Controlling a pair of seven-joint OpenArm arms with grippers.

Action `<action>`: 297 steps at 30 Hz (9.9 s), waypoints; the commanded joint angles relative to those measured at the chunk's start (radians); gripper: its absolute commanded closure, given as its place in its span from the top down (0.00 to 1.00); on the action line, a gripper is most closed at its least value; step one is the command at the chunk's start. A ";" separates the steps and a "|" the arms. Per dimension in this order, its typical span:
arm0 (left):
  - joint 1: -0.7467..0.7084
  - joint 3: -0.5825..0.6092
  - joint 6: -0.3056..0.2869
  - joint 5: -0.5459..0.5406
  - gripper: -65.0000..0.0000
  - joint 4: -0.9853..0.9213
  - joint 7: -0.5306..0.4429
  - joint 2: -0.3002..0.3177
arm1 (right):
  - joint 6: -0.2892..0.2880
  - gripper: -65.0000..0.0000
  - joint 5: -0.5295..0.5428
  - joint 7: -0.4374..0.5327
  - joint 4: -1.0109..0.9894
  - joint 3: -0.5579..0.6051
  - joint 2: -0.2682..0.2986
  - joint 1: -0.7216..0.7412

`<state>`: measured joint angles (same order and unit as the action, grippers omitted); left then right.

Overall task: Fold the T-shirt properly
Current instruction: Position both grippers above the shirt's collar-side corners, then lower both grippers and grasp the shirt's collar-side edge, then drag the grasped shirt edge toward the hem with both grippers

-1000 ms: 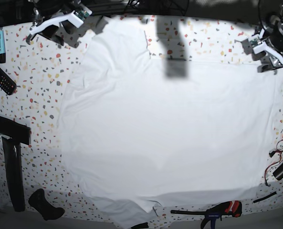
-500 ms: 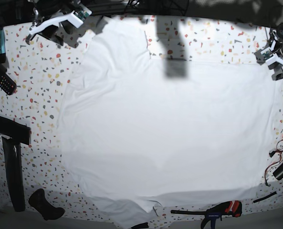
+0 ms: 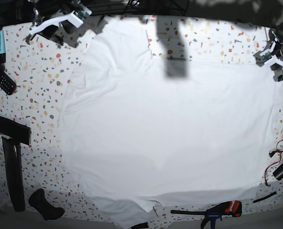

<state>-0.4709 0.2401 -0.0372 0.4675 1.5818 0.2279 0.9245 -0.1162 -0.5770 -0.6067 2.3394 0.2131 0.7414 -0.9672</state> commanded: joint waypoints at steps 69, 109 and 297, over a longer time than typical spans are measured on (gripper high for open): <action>0.000 -0.009 0.004 0.158 0.43 -0.257 -0.199 -0.103 | 0.012 0.46 -0.015 0.008 0.017 -0.003 0.006 -0.008; -0.003 -0.009 0.004 0.055 0.00 -0.050 -0.068 -0.063 | -0.225 0.46 0.090 0.073 0.017 -0.003 0.006 0.040; 0.789 -0.011 0.182 -0.238 0.00 -0.625 0.033 -0.414 | 0.012 0.32 0.321 0.387 -1.332 0.132 -0.631 1.687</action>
<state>0.2932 0.2363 0.1307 0.2195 0.9424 0.2764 0.4904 -0.1158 -0.2562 -0.2417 0.9905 0.3492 0.1108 0.6777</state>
